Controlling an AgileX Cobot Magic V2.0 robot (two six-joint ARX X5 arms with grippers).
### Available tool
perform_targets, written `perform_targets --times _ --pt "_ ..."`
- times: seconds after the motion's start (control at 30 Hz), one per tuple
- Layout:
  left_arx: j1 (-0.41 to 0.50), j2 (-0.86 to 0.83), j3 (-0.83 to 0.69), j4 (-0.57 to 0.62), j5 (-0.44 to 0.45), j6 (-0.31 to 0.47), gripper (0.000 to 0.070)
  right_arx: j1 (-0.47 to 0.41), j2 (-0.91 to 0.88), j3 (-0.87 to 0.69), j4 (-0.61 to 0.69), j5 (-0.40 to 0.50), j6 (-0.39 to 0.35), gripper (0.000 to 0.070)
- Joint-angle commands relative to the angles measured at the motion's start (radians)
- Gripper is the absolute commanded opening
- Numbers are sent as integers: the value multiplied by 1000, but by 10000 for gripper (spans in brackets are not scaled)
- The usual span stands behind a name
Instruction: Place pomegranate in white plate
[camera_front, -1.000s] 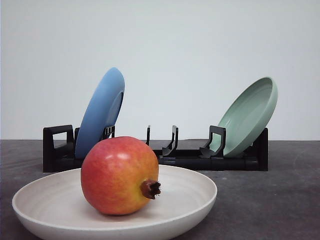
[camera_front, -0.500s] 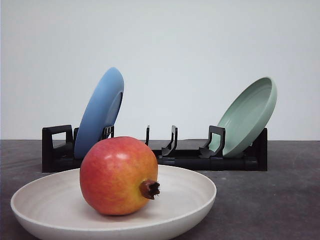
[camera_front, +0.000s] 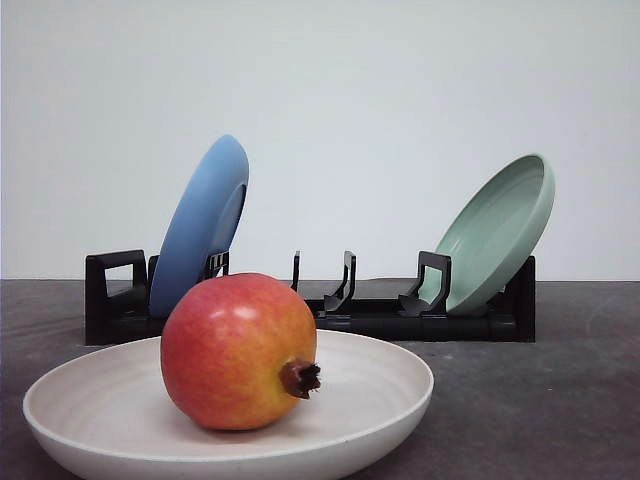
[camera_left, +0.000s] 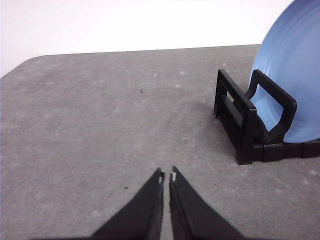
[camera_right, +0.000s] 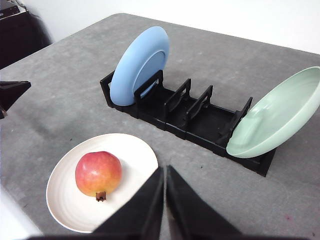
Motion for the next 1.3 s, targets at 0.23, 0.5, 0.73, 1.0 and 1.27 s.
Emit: perform_targets --times 0.23,0.5,0.73,1.0,1.27 --pt "0 -2 -10 -3 2 0 0 10 3 10 10 1 0 0" --pt "0 -2 -10 -3 2 0 0 -23 -2 9 11 5 -1 0" --pt "0 -2 -10 -3 2 0 0 -428 -94 -149 166 -40 -233 0" --pt "0 -2 -10 -4 2 0 0 -774 -274 -571 660 -28 -242 0" --pt "0 -2 -10 -4 2 0 0 -854 -348 -740 699 -29 -231 0"
